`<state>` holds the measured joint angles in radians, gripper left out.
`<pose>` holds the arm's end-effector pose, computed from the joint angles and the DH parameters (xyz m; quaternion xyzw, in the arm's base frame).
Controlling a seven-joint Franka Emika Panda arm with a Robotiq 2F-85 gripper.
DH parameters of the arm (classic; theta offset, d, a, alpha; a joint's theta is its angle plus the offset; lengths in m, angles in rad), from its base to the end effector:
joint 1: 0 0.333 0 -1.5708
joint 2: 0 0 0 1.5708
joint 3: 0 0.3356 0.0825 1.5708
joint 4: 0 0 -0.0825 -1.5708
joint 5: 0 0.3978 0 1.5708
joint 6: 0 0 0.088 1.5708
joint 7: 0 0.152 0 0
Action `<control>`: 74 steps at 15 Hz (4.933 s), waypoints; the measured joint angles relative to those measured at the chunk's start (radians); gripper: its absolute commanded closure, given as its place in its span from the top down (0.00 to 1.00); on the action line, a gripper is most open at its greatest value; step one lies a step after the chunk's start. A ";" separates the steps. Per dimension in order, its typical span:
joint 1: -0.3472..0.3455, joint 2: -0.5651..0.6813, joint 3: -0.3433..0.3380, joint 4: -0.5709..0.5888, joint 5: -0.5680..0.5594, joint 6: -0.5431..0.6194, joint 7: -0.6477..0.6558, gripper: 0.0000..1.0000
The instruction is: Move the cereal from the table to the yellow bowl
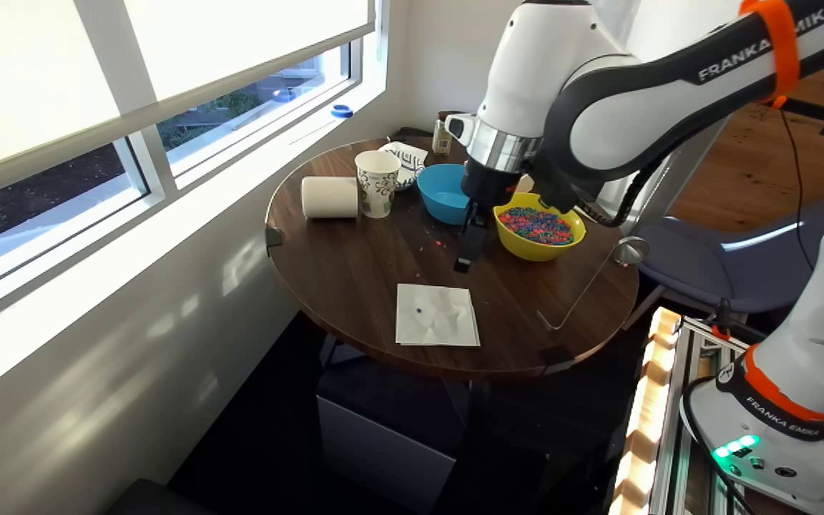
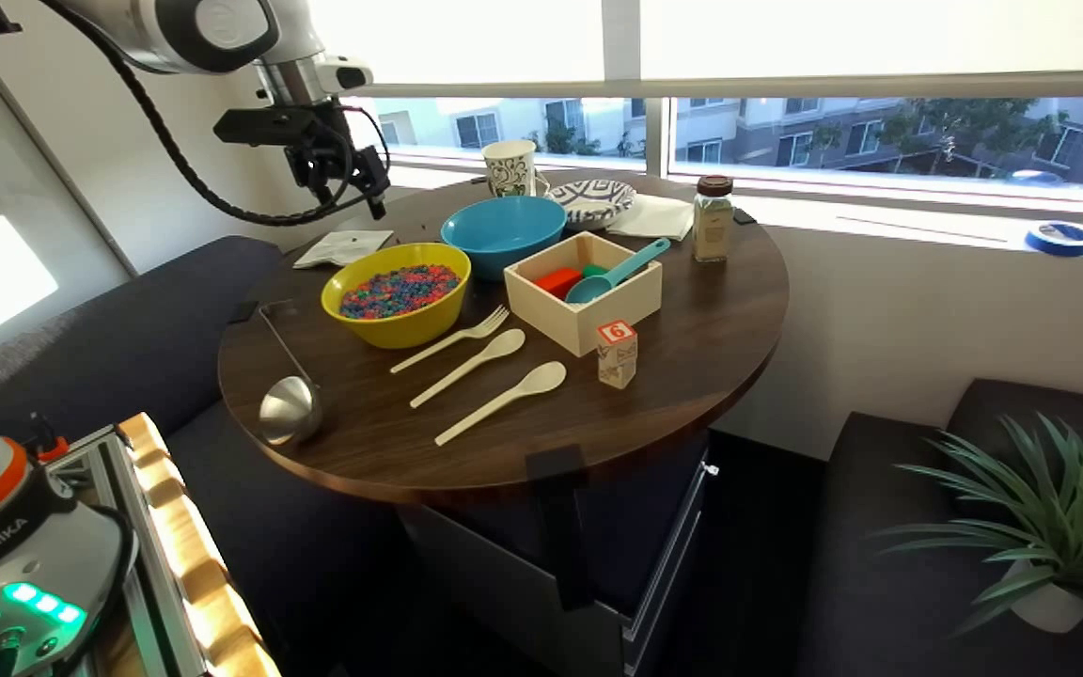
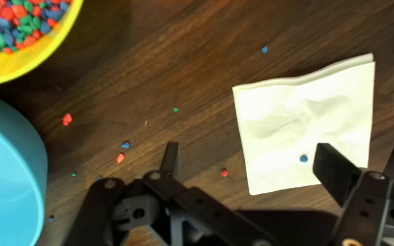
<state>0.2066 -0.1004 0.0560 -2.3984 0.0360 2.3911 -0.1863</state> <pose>0.4847 0.1316 0.3291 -0.9765 -0.2100 -0.0461 0.0118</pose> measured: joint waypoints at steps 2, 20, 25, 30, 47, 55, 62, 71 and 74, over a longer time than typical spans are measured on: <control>-0.007 0.083 0.021 0.065 -0.048 0.001 0.028 1.00; -0.020 0.269 0.047 0.200 -0.189 0.001 0.148 0.42; -0.021 0.277 0.049 0.201 -0.180 0.001 0.148 0.25; -0.022 0.279 0.051 0.201 -0.174 0.014 0.148 0.09; -0.065 0.056 0.027 0.203 -0.341 -0.149 0.319 0.01; -0.172 -0.156 0.028 0.160 -0.501 -0.612 0.505 0.01; -0.191 -0.155 0.030 0.127 -0.506 -0.749 0.537 0.01; -0.184 -0.113 0.031 0.105 -0.496 -0.507 0.531 0.73; -0.163 -0.111 0.032 0.086 -0.428 -0.350 0.487 0.95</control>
<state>0.0432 -0.2117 0.0880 -2.3119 -0.3919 2.0408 0.3006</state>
